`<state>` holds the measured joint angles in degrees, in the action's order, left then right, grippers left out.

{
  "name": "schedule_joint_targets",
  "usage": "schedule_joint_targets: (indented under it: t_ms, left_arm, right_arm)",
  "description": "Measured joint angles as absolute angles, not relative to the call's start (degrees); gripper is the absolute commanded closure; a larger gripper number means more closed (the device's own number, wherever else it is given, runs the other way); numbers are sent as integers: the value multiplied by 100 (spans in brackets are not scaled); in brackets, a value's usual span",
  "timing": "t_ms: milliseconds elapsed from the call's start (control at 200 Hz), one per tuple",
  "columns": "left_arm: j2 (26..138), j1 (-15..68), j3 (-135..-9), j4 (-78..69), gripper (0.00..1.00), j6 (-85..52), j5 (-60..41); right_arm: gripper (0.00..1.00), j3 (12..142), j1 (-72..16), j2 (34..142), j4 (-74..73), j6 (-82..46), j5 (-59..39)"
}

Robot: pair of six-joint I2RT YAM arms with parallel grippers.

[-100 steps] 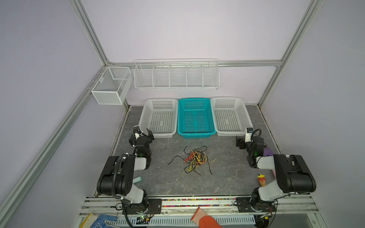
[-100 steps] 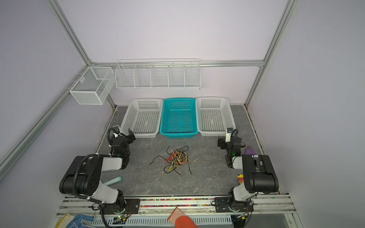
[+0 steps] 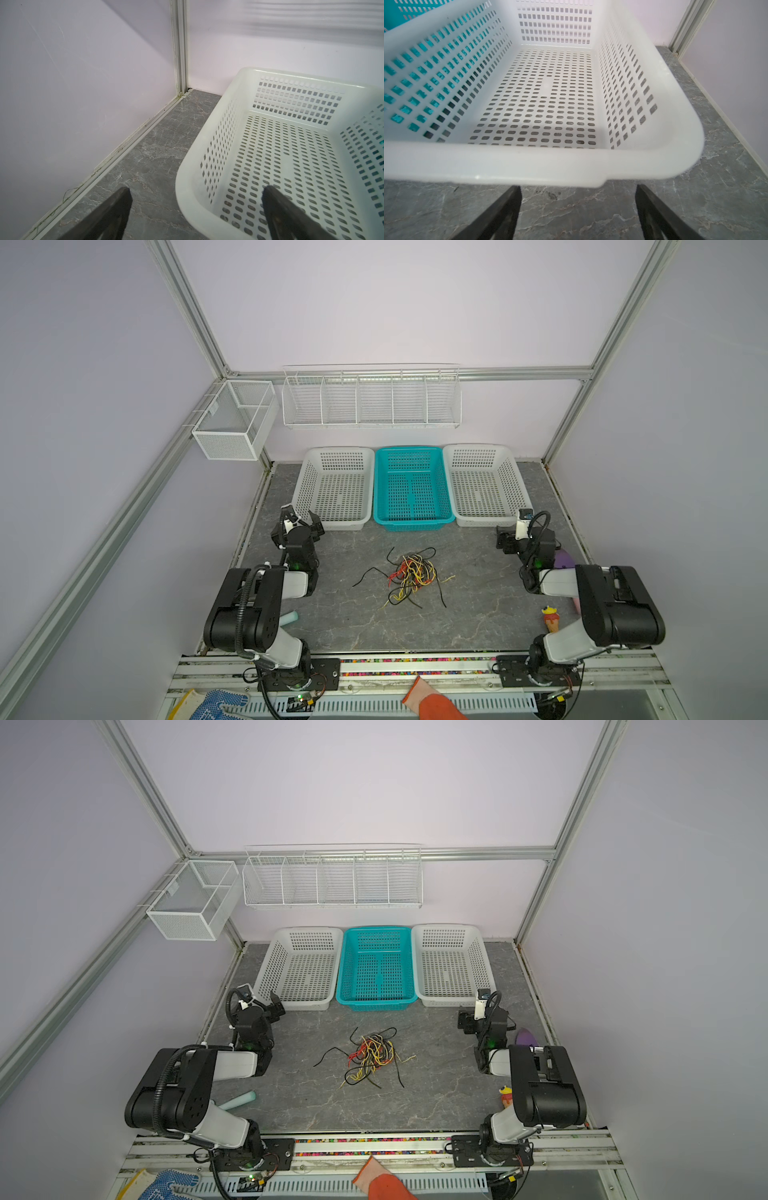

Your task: Untangle the cables

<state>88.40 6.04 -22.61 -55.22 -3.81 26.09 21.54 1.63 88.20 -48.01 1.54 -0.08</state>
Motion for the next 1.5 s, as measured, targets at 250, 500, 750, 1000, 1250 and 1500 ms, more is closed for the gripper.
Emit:
schedule_joint_targets:
  t_ms: [250,500,750,1000,1250,1500]
  left_arm:
    - [8840,604,-2261,-5522,1,-381,2609]
    - [8840,604,-2261,-5522,1,-381,2609]
    - [8840,604,-2261,-5524,1,-381,2609]
    - [8840,604,-2261,-5520,1,-381,2609]
    - [8840,604,-2261,-5522,1,-381,2609]
    - [8689,604,-2093,-5544,1,-375,2585]
  right_arm:
    - [12,2154,163,8820,-4801,154,-8]
    - [12,2180,163,8691,-4624,200,-187]
    - [12,2349,128,7013,-3708,193,-248]
    - [12,2657,-650,5518,-2357,12,-360]
    - [11,4307,-1031,5170,-244,-1918,-1048]
    - [12,4604,-1286,5732,692,-2932,-2156]
